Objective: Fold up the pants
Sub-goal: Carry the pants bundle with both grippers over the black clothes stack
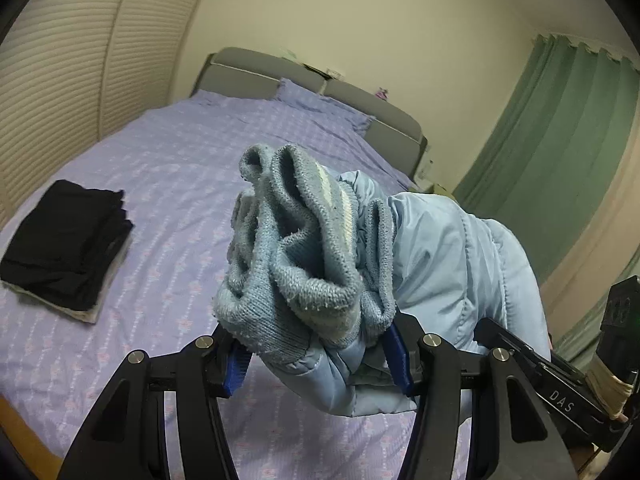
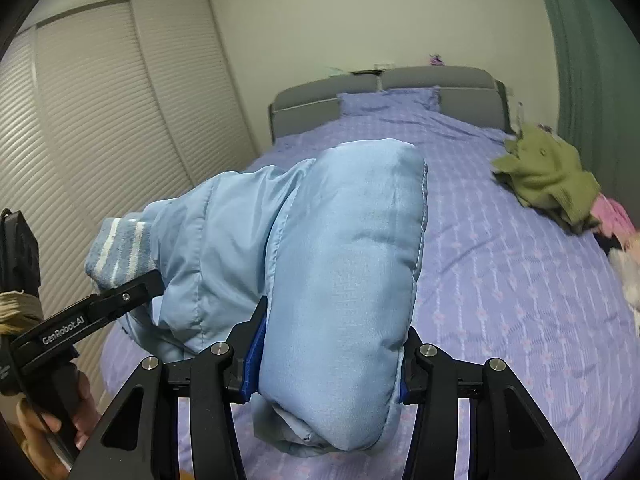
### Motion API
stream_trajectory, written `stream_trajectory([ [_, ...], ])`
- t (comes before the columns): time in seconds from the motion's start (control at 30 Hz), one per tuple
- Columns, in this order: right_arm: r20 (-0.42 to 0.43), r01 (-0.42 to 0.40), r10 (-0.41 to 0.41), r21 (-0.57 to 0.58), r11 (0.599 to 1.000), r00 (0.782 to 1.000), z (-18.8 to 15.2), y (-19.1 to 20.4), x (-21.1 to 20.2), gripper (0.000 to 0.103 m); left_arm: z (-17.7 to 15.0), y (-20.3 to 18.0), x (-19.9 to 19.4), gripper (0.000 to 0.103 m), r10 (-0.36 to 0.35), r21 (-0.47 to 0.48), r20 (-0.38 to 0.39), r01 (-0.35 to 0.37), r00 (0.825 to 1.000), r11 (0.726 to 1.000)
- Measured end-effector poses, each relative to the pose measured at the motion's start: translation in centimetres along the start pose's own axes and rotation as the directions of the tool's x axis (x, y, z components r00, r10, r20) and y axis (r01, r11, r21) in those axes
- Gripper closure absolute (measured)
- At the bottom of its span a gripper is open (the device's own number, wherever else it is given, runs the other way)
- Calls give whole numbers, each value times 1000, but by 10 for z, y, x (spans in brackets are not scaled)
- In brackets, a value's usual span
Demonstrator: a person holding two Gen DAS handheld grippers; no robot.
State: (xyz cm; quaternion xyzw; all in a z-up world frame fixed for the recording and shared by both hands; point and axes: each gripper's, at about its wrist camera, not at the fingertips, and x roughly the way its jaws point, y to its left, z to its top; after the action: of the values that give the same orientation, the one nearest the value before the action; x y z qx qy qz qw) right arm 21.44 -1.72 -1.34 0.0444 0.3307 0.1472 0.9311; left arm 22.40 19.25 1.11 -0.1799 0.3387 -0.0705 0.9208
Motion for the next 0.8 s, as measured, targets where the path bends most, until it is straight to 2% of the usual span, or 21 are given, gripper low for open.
stream_trajectory([
  [0.17, 1, -29, 29, -24, 999, 1000, 1, 39, 16, 53, 7, 42, -23, 48, 21, -10, 20, -21, 1000, 1000],
  [0.33, -14, -17, 17, -19, 1000, 1000, -6, 91, 37, 53, 22, 100, -35, 48, 22, -20, -34, -23, 999, 1000],
  [0.6, -84, -60, 59, -10, 998, 995, -11, 189, 93, 53, 42, 220, -56, 48, 37, -64, -73, -42, 997, 997],
  [0.8, -136, -136, 130, -33, 990, 982, -16, 265, 146, 53, 56, 310, -67, 48, 82, -105, -98, -93, 992, 990],
])
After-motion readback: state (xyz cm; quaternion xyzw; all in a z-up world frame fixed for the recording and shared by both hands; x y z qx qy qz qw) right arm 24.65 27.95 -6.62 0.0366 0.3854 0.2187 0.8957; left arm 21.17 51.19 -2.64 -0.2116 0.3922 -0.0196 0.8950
